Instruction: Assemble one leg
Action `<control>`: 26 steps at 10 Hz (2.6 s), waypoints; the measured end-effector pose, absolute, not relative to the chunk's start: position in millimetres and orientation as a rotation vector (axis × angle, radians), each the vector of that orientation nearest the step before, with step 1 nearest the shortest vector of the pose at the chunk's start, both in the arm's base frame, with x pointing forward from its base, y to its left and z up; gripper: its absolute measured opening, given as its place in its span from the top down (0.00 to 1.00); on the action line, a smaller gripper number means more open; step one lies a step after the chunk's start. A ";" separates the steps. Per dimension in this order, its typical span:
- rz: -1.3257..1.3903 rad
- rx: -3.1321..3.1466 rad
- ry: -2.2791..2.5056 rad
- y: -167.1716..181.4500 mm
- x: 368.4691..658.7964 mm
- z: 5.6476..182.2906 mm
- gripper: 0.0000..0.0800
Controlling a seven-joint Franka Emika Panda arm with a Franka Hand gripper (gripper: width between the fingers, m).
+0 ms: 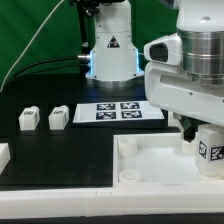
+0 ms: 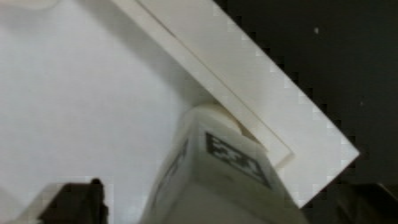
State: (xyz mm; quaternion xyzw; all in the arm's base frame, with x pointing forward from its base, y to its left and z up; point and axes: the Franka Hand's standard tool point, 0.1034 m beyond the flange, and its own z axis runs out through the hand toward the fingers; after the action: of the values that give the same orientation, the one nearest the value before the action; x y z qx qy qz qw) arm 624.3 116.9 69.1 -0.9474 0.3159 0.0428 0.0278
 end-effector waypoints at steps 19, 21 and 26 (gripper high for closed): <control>0.091 -3.077 -0.130 113.0 620.6 63.8 0.64; 0.091 -3.078 -0.108 113.1 620.6 63.8 0.64; 0.111 -3.001 0.739 112.2 621.4 63.2 0.64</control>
Offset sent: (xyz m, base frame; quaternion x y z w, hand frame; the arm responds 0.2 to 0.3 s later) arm -0.0091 0.0037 0.0012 -0.0072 -0.0039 -0.3175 0.9482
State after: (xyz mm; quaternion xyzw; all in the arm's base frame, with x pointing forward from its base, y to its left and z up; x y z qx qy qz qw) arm 621.4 112.2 63.2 -0.9701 0.2389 0.0360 0.0247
